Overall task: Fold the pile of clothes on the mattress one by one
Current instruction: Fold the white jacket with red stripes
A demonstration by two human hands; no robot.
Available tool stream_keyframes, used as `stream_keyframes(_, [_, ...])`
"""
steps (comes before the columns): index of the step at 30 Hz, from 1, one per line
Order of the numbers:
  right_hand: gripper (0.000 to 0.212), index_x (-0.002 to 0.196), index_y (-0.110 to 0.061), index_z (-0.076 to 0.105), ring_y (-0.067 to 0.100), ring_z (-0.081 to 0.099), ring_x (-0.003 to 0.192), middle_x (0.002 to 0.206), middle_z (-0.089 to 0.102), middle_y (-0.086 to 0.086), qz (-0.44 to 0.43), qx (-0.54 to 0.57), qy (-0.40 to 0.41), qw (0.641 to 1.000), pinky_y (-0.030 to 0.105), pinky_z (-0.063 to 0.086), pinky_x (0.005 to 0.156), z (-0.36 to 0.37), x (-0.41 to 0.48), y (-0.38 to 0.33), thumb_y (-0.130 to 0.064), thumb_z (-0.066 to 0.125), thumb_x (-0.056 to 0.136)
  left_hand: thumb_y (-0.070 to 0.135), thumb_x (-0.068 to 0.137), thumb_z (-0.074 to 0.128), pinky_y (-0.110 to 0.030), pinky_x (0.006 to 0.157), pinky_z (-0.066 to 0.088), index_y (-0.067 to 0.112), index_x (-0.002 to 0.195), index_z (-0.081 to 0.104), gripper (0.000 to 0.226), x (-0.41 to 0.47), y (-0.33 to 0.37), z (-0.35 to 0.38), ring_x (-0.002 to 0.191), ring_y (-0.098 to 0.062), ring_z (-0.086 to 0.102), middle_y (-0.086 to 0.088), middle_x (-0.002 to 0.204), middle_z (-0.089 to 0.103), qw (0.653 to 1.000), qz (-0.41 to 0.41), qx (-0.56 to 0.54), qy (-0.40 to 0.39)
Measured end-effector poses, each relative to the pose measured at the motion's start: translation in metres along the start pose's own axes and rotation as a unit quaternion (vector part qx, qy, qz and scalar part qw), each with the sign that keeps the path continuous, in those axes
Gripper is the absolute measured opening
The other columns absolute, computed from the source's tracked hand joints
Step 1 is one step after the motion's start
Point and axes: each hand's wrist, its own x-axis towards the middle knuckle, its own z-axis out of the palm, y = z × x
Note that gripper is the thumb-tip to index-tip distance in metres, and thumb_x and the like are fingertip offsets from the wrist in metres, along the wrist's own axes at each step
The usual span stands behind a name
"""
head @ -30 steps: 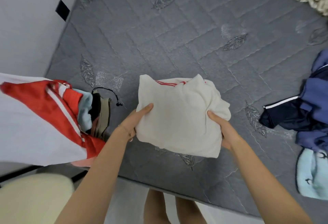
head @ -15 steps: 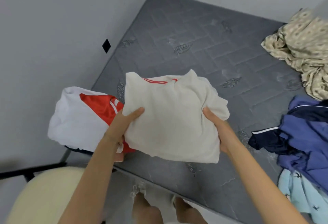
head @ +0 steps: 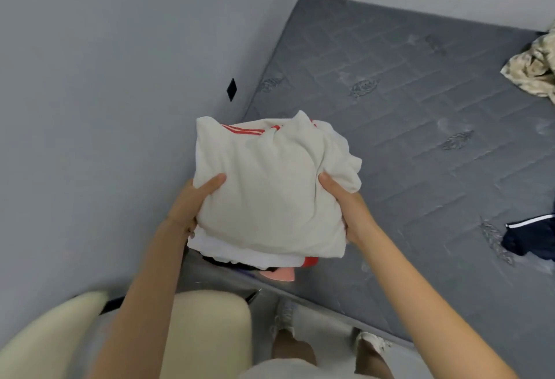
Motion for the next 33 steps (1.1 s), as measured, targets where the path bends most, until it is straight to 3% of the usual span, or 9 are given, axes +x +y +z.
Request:
stream_keyframes(4, [0.04,0.112,-0.035,0.062,0.008,0.069,0.099,0.108,0.072,-0.01,0.007,0.006,-0.014,1.0,0.025,0.056,0.075,0.047,0.026,0.025,-0.045,0.075,0.076,0.054,0.055,0.075,-0.029,0.065,0.05,0.032,0.099,0.061,0.051,0.032,-0.006,-0.051,0.087,-0.012,0.066,0.013,0.088,0.073,1.0,0.001,0.003,0.013])
stream_keyframes(8, [0.042,0.115,-0.032,0.063,0.011,0.067,0.104,0.113,0.071,-0.008,0.024,0.004,0.01,1.0,0.031,0.053,0.086,0.067,0.055,0.058,-0.044,0.075,0.077,0.052,0.059,0.08,-0.028,0.065,0.05,0.034,0.097,0.062,0.045,0.069,-0.026,-0.075,0.087,-0.01,0.065,0.016,0.088,0.071,1.0,-0.01,0.006,0.014])
stream_keyframes(12, [0.025,0.106,-0.037,0.063,-0.004,0.067,0.091,0.1,0.072,-0.021,0.049,-0.032,0.045,0.997,0.009,0.051,0.064,0.069,0.084,0.098,-0.041,0.072,0.083,0.05,0.062,0.081,-0.021,0.061,0.047,0.034,0.089,0.06,0.038,0.108,-0.061,-0.079,0.079,-0.003,0.065,0.02,0.084,0.069,0.998,-0.043,0.04,0.011])
stream_keyframes(16, [0.016,0.093,-0.04,0.061,-0.018,0.061,0.071,0.077,0.068,-0.032,0.073,-0.061,0.1,0.99,0.001,0.044,0.053,0.069,0.111,0.132,-0.041,0.072,0.082,0.055,0.066,0.08,-0.028,0.075,0.049,0.029,0.103,0.062,0.048,0.137,-0.106,-0.085,0.094,-0.012,0.062,0.008,0.105,0.066,0.994,-0.079,0.071,0.016])
stream_keyframes(18, [0.016,0.091,-0.04,0.061,-0.018,0.061,0.068,0.075,0.066,-0.032,0.084,-0.064,0.105,0.989,0.003,0.044,0.052,0.068,0.119,0.14,-0.043,0.073,0.081,0.059,0.064,0.078,-0.038,0.088,0.048,0.025,0.114,0.058,0.064,0.144,-0.117,-0.086,0.101,-0.019,0.06,0.005,0.112,0.063,0.993,-0.09,0.071,0.016])
stream_keyframes(21, [0.016,0.09,-0.043,0.058,-0.015,0.061,0.07,0.077,0.064,-0.032,0.093,-0.075,0.108,0.987,0.008,0.045,0.056,0.068,0.121,0.14,-0.044,0.072,0.081,0.053,0.073,0.076,-0.041,0.093,0.047,0.021,0.12,0.057,0.06,0.148,-0.119,-0.085,0.105,-0.023,0.059,0.002,0.116,0.063,0.994,-0.088,0.069,0.016])
stream_keyframes(24, [0.019,0.091,-0.044,0.057,-0.015,0.062,0.071,0.079,0.065,-0.031,0.082,-0.07,0.115,0.987,0.008,0.047,0.056,0.063,0.116,0.135,-0.043,0.073,0.081,0.047,0.073,0.077,-0.034,0.08,0.05,0.026,0.102,0.064,0.038,0.147,-0.109,-0.086,0.098,-0.018,0.062,0.008,0.103,0.067,0.995,-0.059,0.068,0.038])
stream_keyframes(27, [0.027,0.099,-0.043,0.057,-0.003,0.062,0.089,0.097,0.065,-0.023,0.091,-0.072,0.119,0.986,0.019,0.046,0.068,0.056,0.112,0.132,-0.049,0.073,0.077,0.051,0.07,0.078,-0.024,0.064,0.046,0.034,0.089,0.062,0.03,0.143,-0.1,-0.088,0.088,-0.007,0.062,0.02,0.091,0.067,0.996,-0.034,0.073,0.028])
stream_keyframes(33, [0.019,0.094,-0.043,0.052,-0.005,0.055,0.087,0.095,0.058,-0.023,0.115,-0.105,0.097,0.983,0.015,0.04,0.066,0.049,0.107,0.149,-0.047,0.068,0.084,0.047,0.076,0.075,-0.036,0.086,0.045,0.018,0.121,0.057,0.057,0.14,-0.118,-0.079,0.102,-0.021,0.058,0.002,0.114,0.061,0.99,-0.068,0.123,0.03])
